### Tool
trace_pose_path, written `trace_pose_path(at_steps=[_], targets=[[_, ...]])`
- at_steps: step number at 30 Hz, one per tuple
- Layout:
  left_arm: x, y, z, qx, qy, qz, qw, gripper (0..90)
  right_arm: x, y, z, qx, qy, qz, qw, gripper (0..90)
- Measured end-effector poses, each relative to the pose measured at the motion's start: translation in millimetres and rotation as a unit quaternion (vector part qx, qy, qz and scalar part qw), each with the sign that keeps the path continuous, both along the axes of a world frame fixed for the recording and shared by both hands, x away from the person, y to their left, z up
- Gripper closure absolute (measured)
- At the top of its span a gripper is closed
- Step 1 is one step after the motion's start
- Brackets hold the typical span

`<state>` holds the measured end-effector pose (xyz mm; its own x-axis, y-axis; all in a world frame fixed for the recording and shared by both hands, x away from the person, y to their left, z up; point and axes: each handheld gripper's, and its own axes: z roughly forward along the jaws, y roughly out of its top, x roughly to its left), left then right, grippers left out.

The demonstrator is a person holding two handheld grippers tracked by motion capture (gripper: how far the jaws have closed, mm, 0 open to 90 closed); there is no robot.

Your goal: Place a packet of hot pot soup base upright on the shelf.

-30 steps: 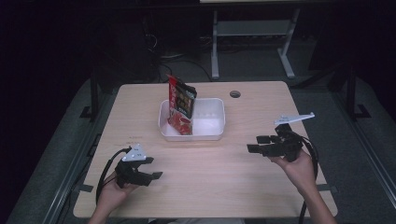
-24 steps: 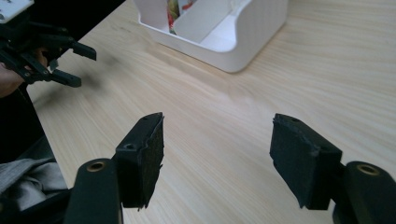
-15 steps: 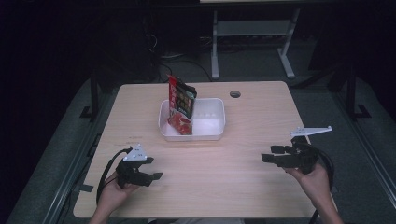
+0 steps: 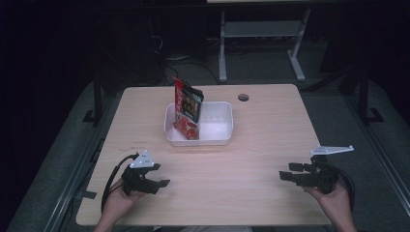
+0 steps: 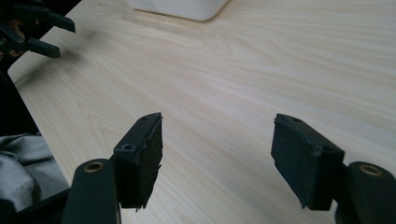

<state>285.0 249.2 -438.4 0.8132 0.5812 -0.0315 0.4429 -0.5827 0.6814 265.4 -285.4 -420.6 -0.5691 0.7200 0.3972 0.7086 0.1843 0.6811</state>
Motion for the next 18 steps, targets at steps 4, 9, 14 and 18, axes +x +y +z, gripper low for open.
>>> trace_pose_path(at_steps=[4, 9, 14, 18], targets=[[-0.8, -1.0, 0.4, 0.000, -0.001, -0.001, 1.0000, 28.8, -7.9, -6.0, -5.8, -0.005, 0.006, -0.004, 1.0000, 32.7], [-1.1, -1.1, -0.6, 0.001, 0.001, -0.001, 1.0000, 28.8, -18.5, -13.3, -16.2, -0.004, 0.011, -0.011, 0.9999, 32.4], [-0.7, -1.6, -1.5, 0.003, 0.003, -0.002, 1.0000, 28.8, -28.8, -17.3, -26.5, -0.002, 0.014, -0.011, 0.9998, 31.3], [-1.3, -3.3, -2.5, 0.006, 0.004, -0.005, 1.0000, 28.7, -36.4, -17.5, -29.7, -0.002, 0.007, -0.010, 0.9999, 31.0]])
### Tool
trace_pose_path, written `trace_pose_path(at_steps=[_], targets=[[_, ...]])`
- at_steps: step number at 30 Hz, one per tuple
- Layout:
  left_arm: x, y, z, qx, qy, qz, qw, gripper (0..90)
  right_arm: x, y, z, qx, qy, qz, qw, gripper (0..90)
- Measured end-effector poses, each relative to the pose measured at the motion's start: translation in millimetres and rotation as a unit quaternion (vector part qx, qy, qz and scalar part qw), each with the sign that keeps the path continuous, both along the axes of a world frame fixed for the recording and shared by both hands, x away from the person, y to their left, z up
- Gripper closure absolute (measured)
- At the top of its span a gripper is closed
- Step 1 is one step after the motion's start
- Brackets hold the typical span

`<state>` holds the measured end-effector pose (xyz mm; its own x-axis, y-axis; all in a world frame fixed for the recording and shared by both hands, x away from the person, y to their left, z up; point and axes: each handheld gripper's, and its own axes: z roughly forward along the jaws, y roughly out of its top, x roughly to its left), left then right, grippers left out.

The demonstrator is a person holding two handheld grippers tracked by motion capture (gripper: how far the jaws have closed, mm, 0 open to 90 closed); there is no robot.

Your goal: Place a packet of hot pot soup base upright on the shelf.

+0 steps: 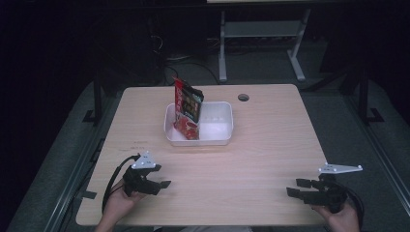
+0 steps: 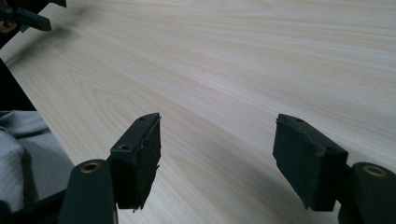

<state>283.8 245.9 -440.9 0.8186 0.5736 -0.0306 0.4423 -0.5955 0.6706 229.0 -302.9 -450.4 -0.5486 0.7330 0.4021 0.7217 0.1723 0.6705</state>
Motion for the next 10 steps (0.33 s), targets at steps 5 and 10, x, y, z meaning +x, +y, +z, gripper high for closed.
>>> trace_pose_path(at_steps=[5, 10], targets=[[-1.4, -1.6, -1.0, 0.003, 0.000, 0.000, 1.0000, 28.4, -8.7, 2.2, -4.6, -0.008, -0.012, -0.001, 0.9999, 29.5], [-1.9, -0.9, -3.4, 0.006, -0.001, -0.002, 1.0000, 27.9, -18.7, 6.0, -9.8, -0.023, -0.028, -0.001, 0.9993, 28.2]])
